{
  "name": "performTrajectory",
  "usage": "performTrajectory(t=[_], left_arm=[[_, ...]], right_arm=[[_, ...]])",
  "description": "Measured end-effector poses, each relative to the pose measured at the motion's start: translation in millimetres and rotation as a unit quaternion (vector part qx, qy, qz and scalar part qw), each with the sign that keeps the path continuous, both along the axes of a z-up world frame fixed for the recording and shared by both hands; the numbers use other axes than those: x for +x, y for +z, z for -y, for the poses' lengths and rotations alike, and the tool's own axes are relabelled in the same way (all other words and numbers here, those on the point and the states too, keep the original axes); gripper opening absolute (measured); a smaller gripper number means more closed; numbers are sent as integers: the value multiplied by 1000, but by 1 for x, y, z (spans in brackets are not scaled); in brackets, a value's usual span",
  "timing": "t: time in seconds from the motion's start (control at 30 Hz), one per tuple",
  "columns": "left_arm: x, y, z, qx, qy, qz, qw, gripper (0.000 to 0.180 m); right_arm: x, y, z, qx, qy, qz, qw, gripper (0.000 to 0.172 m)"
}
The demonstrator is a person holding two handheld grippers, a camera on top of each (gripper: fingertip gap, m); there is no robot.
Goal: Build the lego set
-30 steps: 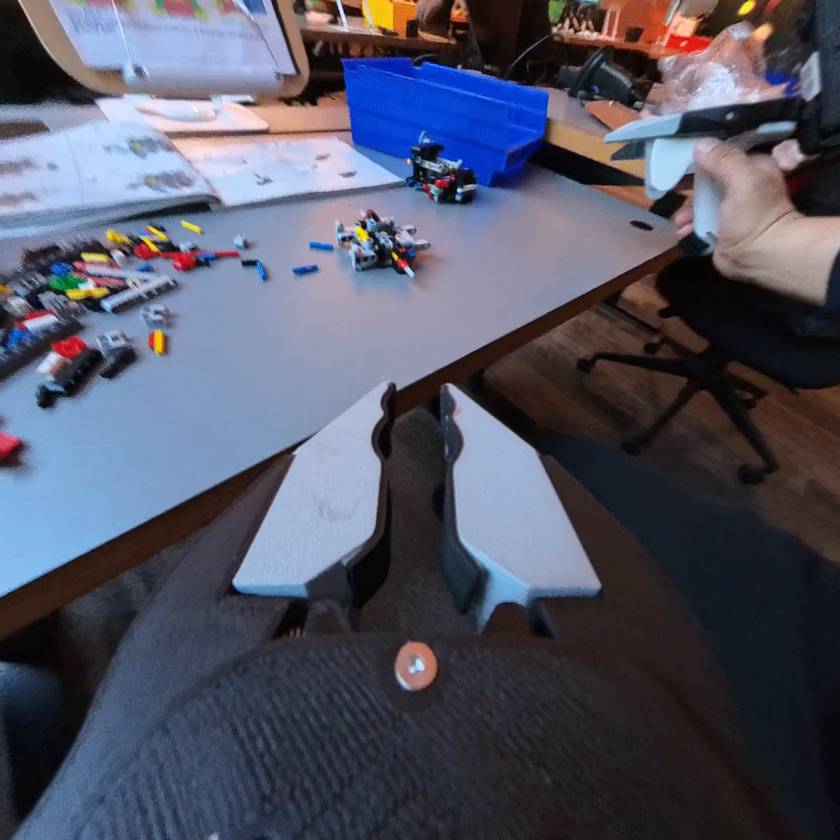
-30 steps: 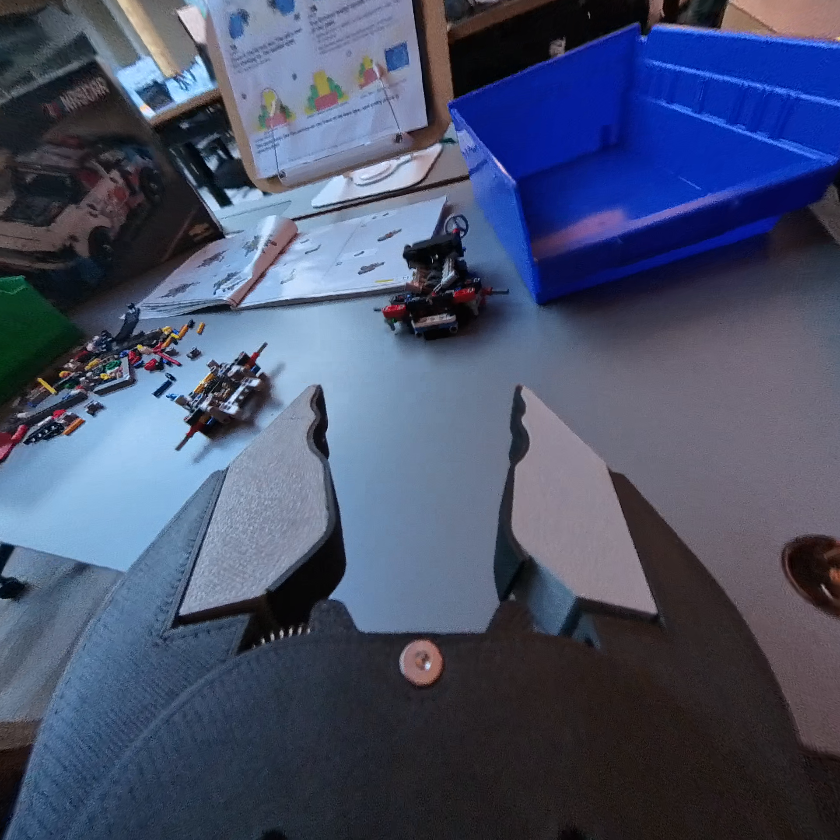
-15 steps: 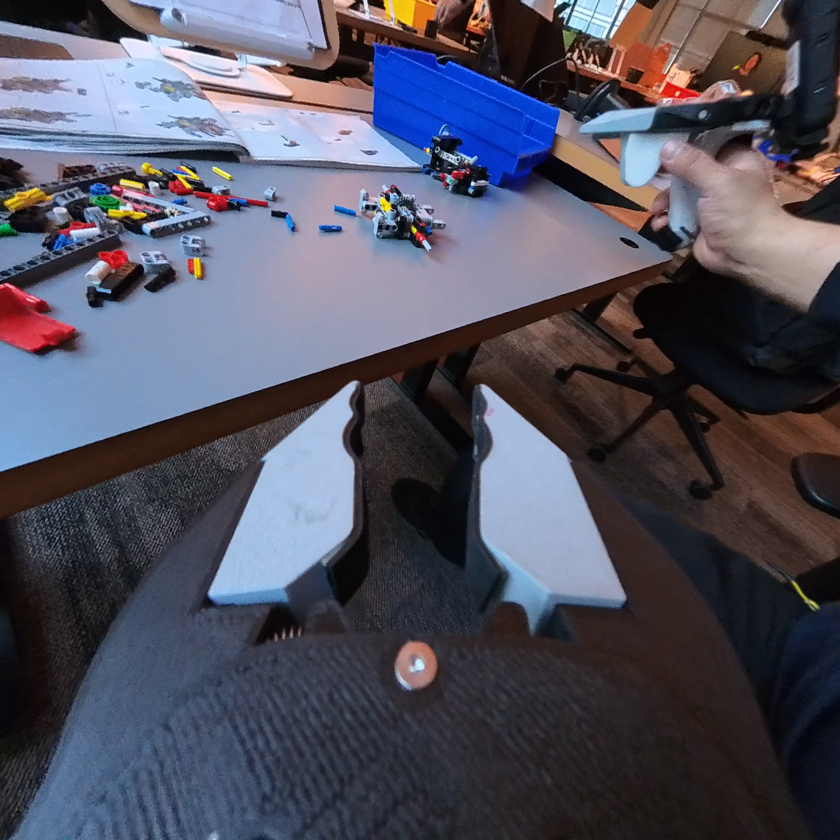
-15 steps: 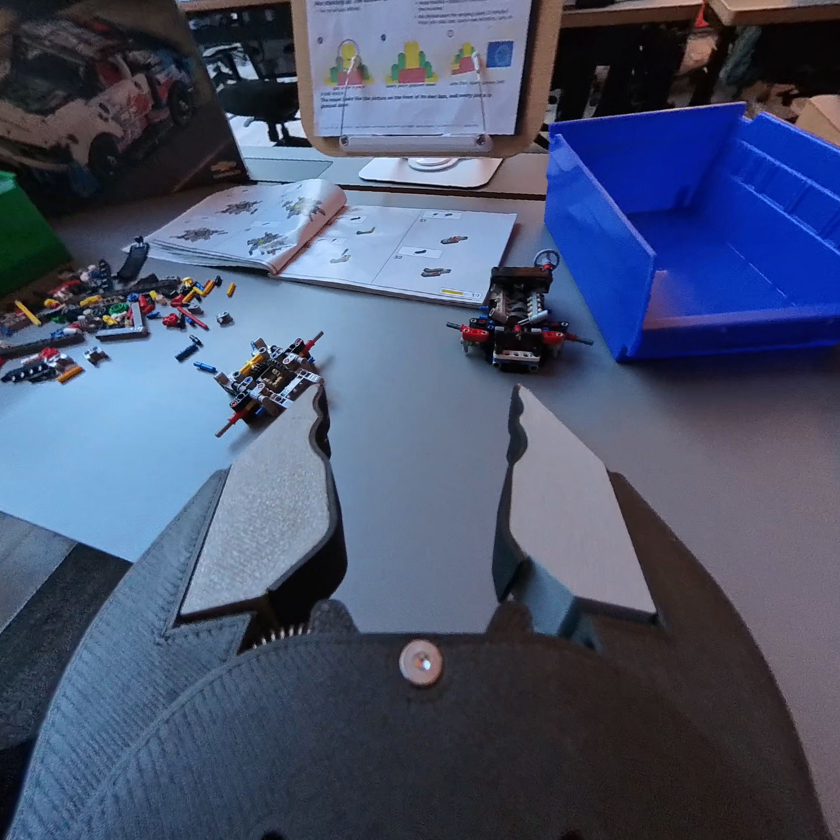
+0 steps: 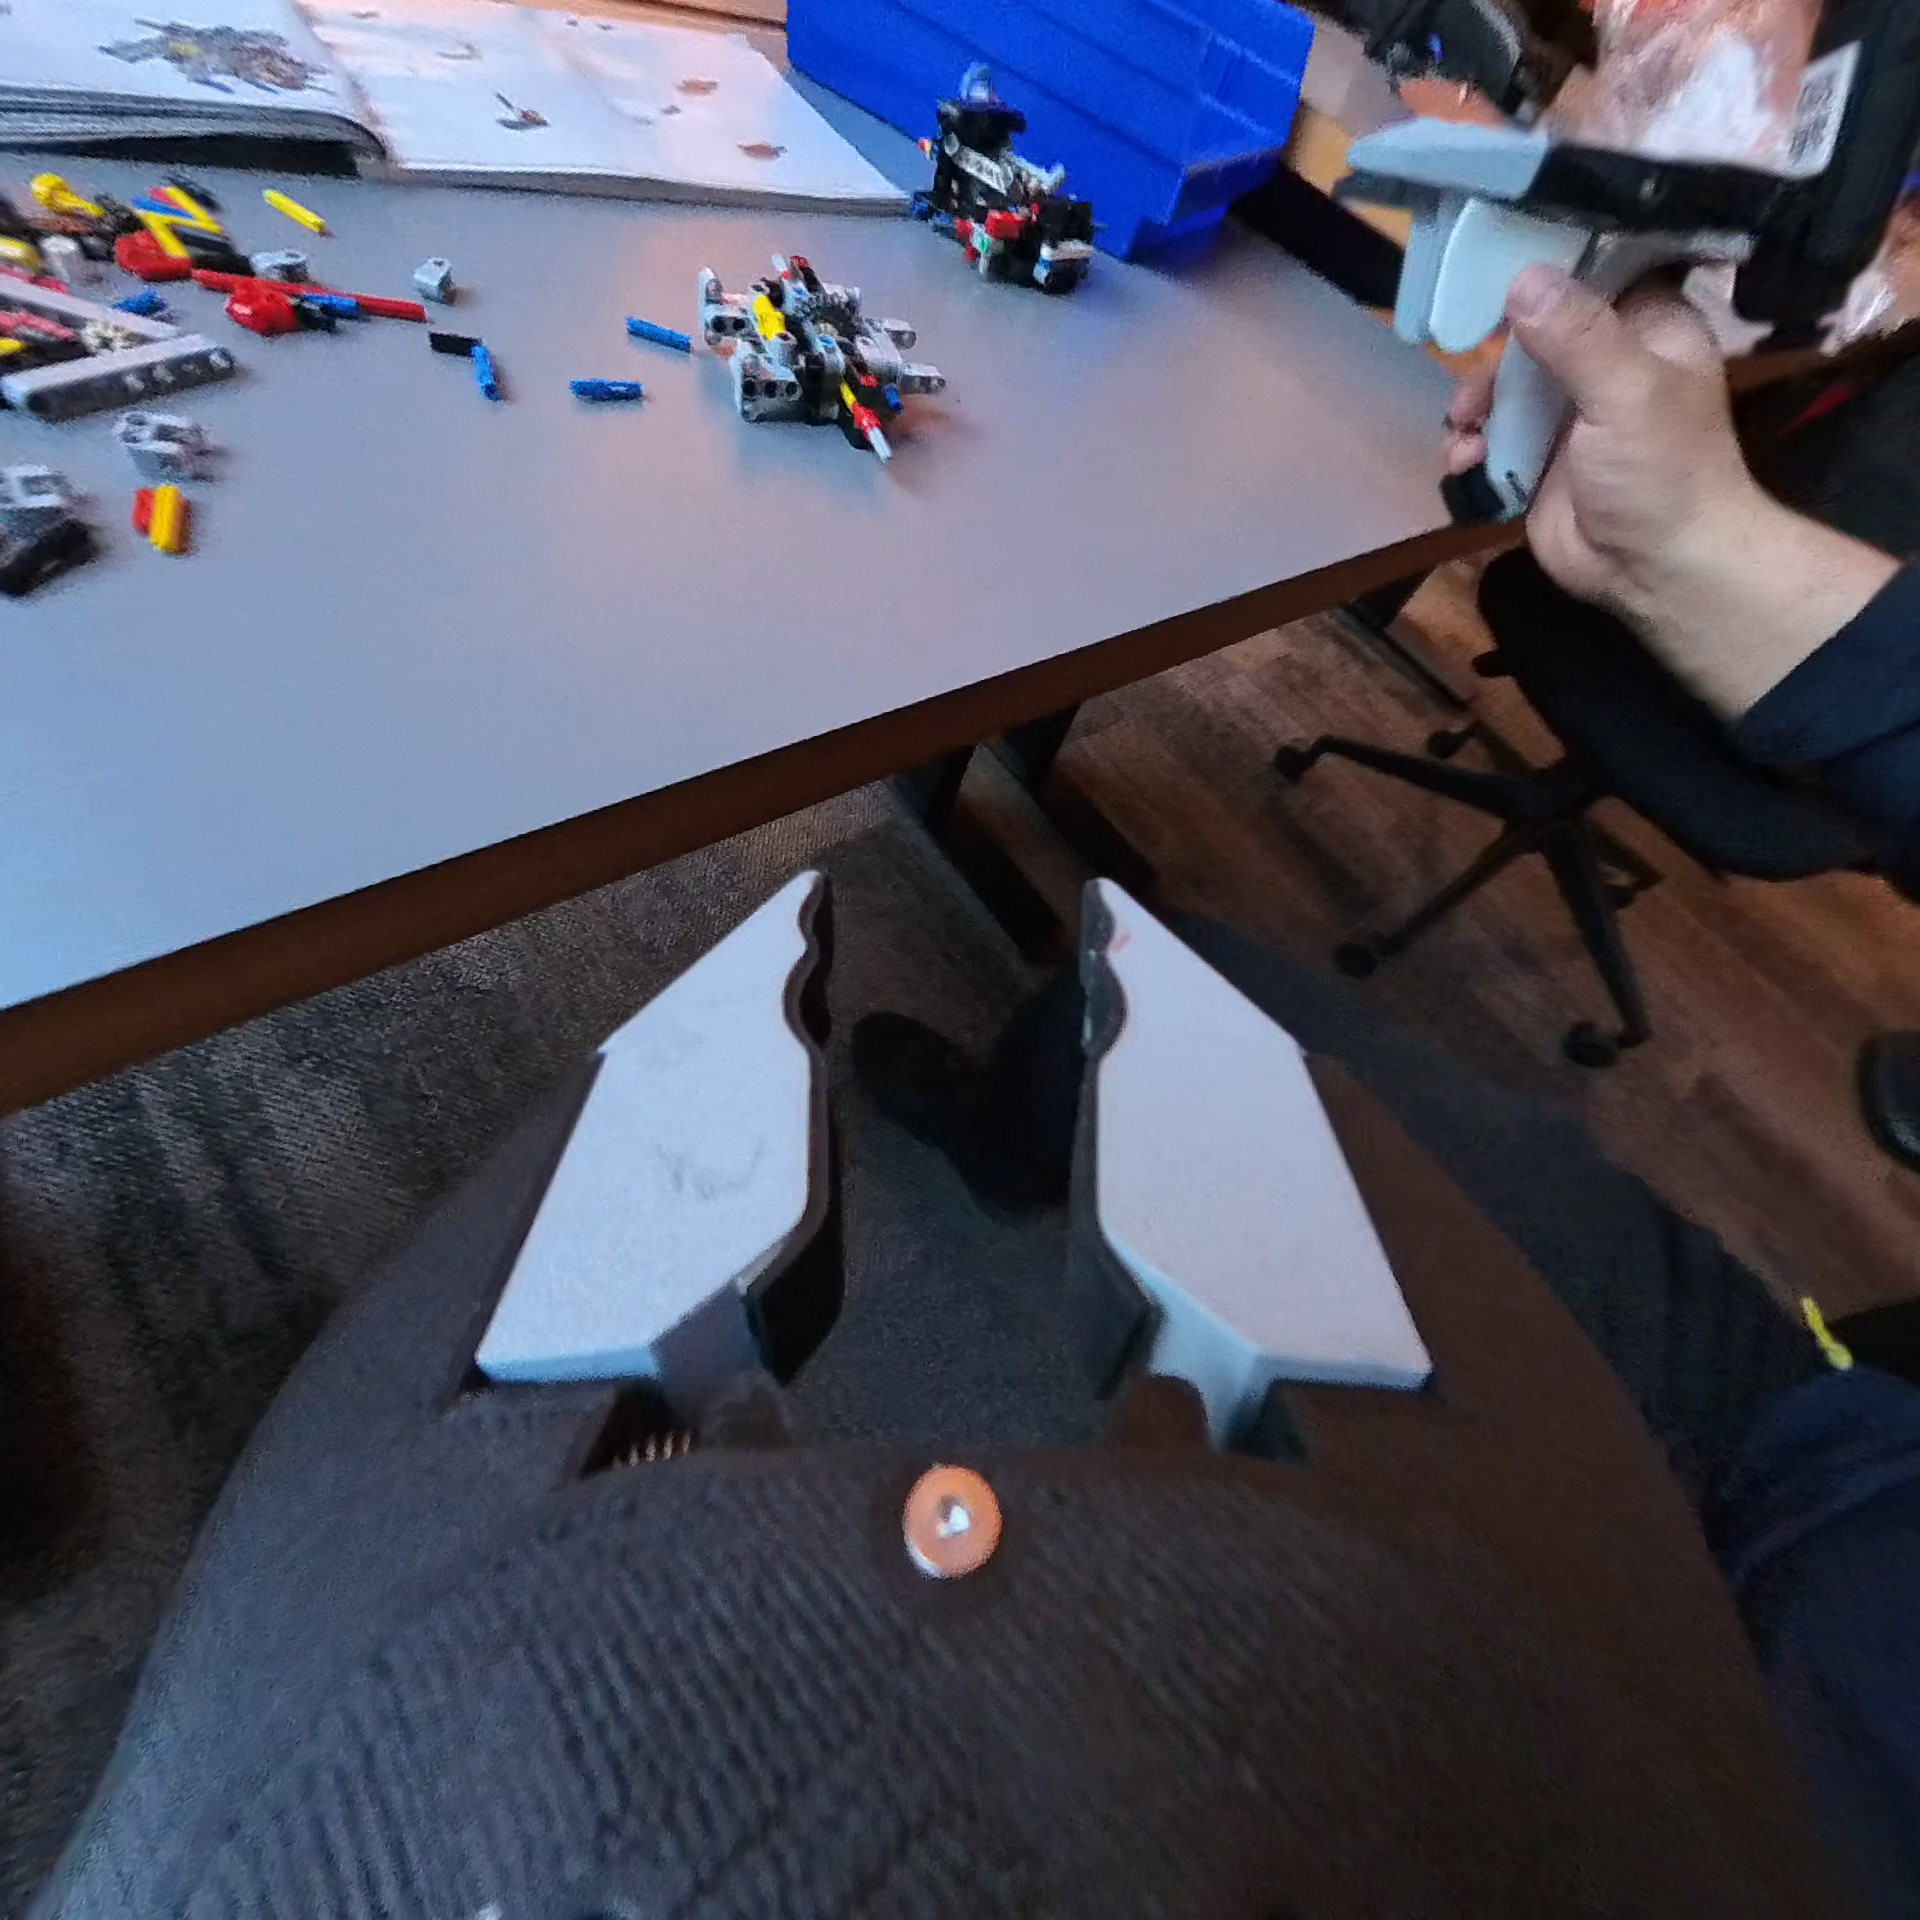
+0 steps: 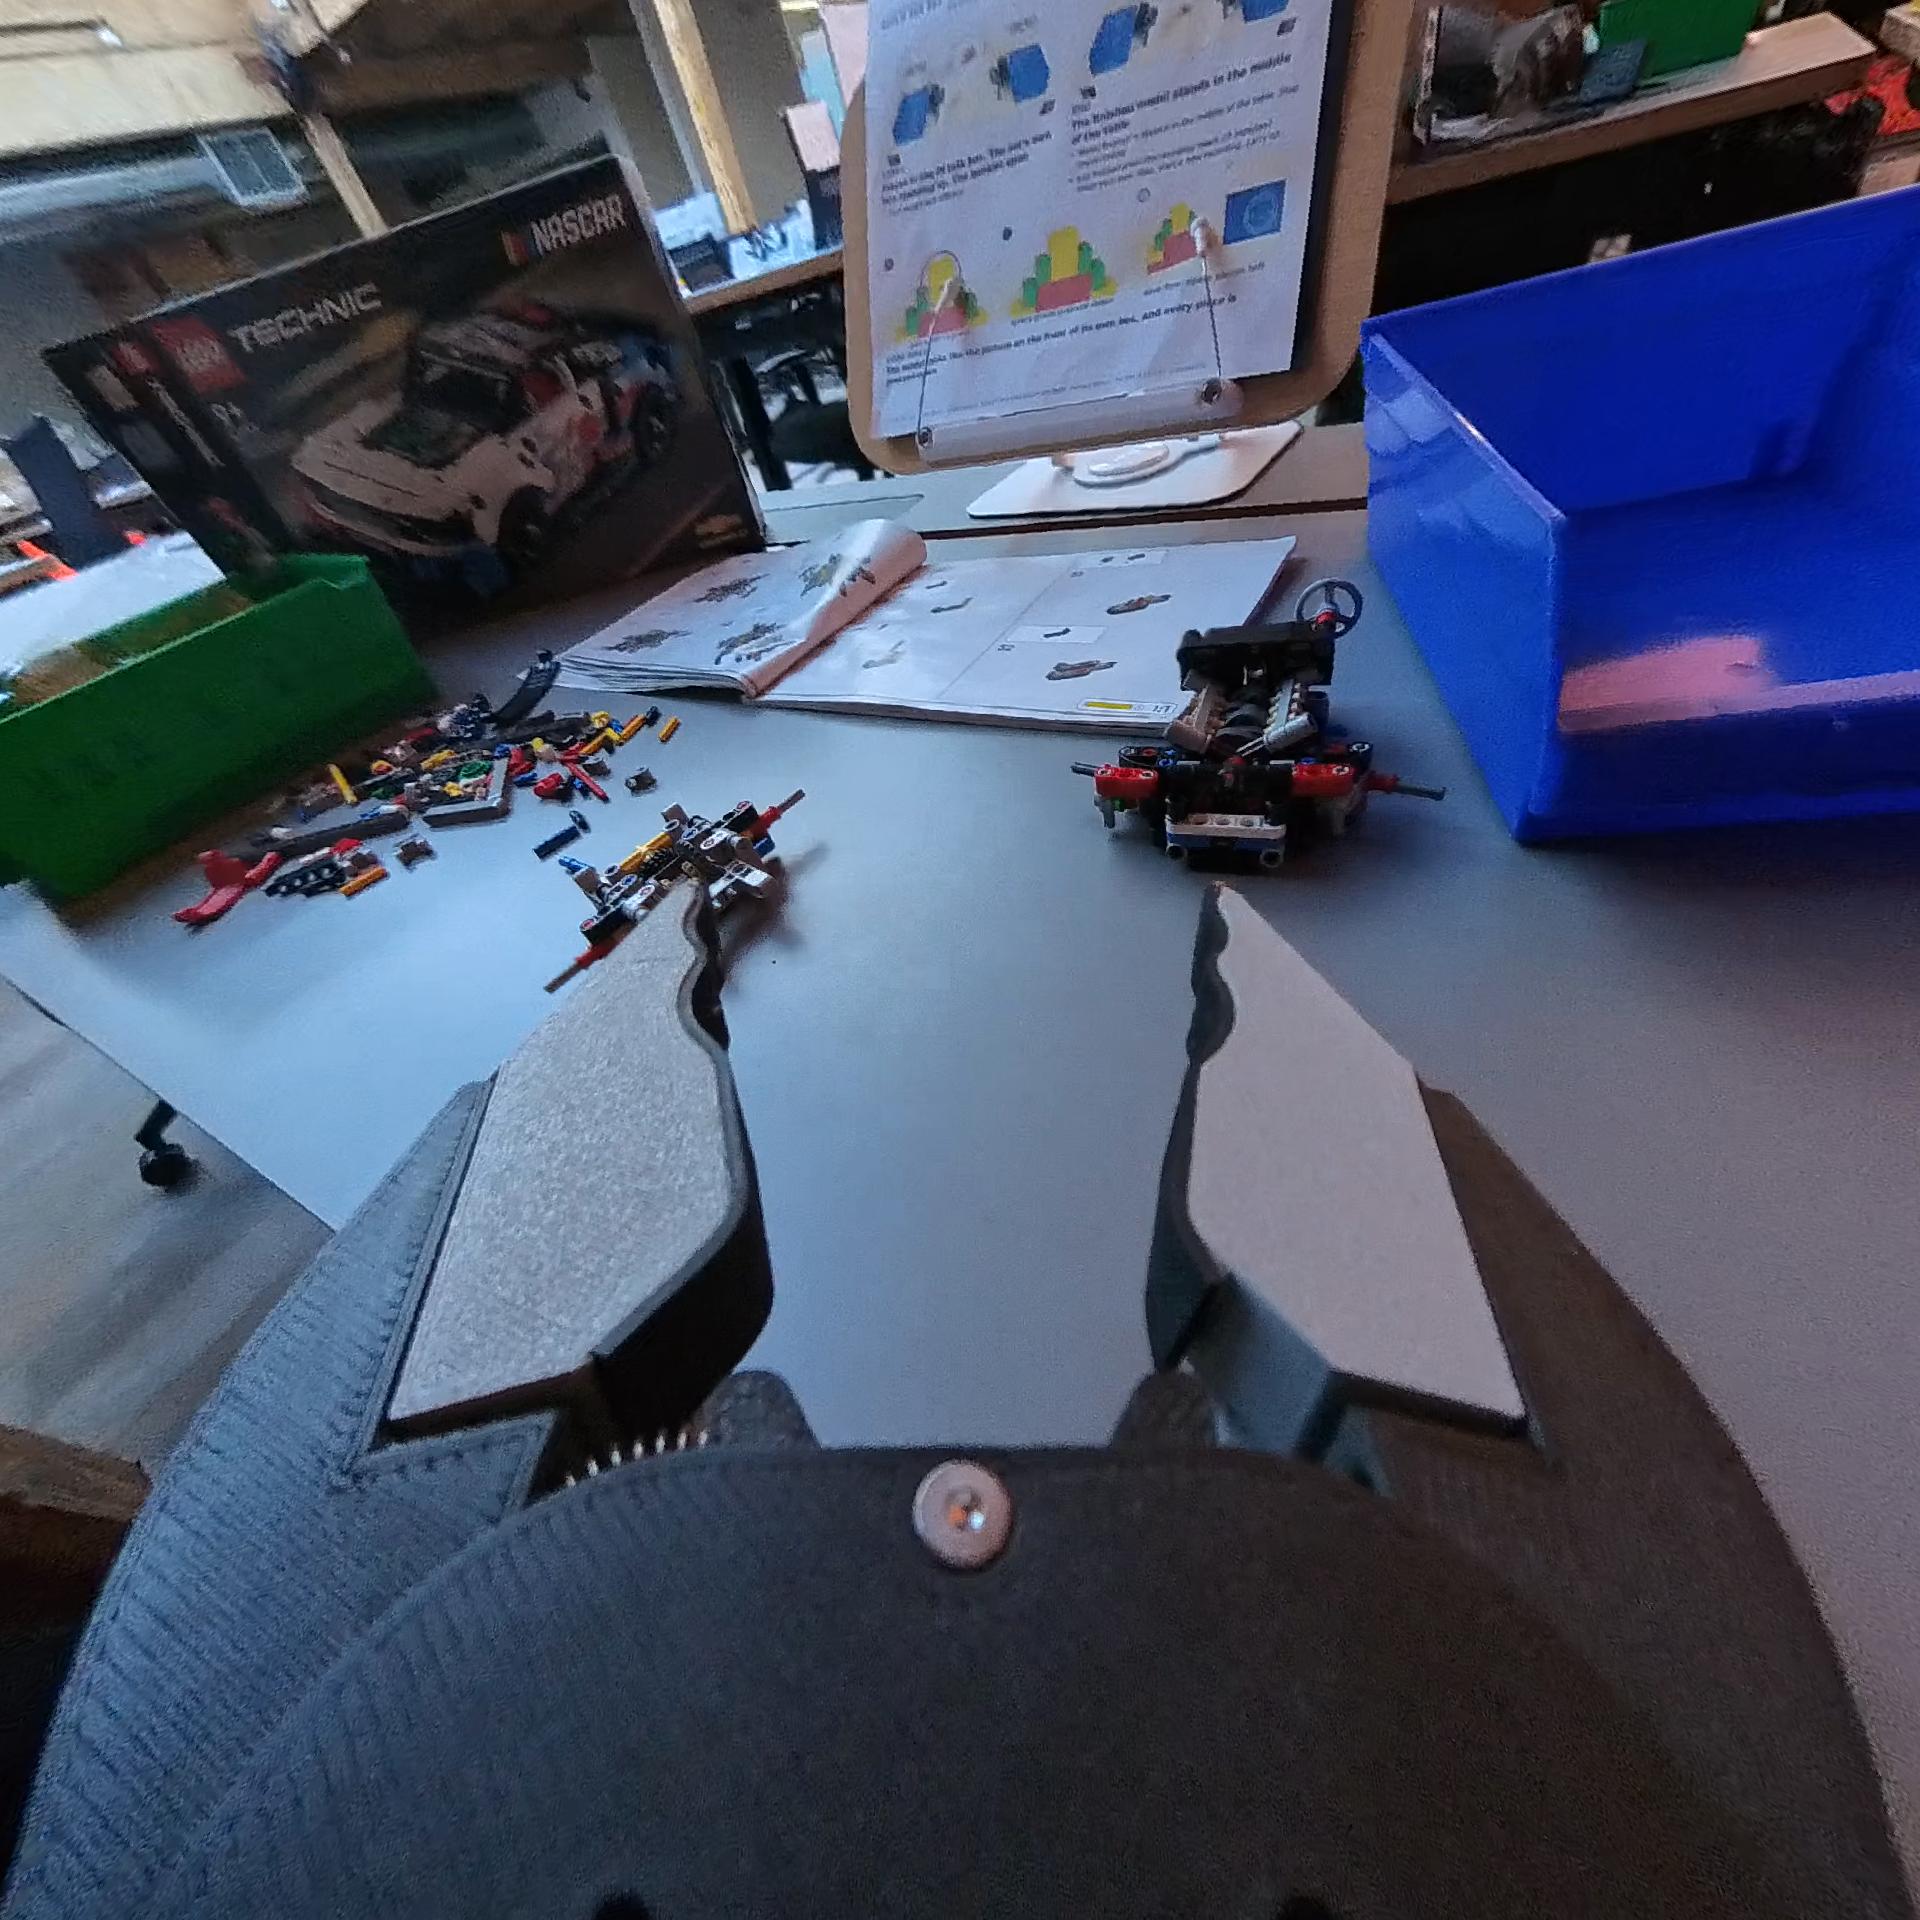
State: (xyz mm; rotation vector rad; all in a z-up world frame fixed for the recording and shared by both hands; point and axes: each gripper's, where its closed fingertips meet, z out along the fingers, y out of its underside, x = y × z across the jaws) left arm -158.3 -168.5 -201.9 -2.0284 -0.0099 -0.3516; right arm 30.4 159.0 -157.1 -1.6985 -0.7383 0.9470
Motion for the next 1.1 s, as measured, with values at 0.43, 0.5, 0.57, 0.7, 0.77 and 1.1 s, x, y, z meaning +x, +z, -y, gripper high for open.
performTrajectory(t=[0.43, 0.5, 0.57, 0.7, 0.77, 1.1], left_arm=[[17, -14, -42, -39, -31, -138, 989, 39], [11, -11, -59, -34, -21, -147, 988, 35], [9, -6, -79, -36, -17, -130, 991, 34], [14, 9, -117, -34, -2, -89, 995, 33], [22, 13, -129, -29, 1, -81, 996, 33], [47, 7, -145, -23, -22, -100, 995, 30]], right_arm=[[-3, -42, -5, 8, 28, 76, 997, 71], [-6, -40, 1, -14, 54, 44, 997, 62], [-7, -39, 6, -27, 79, 29, 996, 49], [-9, -43, 8, -75, 110, 15, 991, 52], [-10, -44, 8, -102, 126, 0, 987, 50], [-13, -50, 10, -156, 157, -6, 975, 48]])
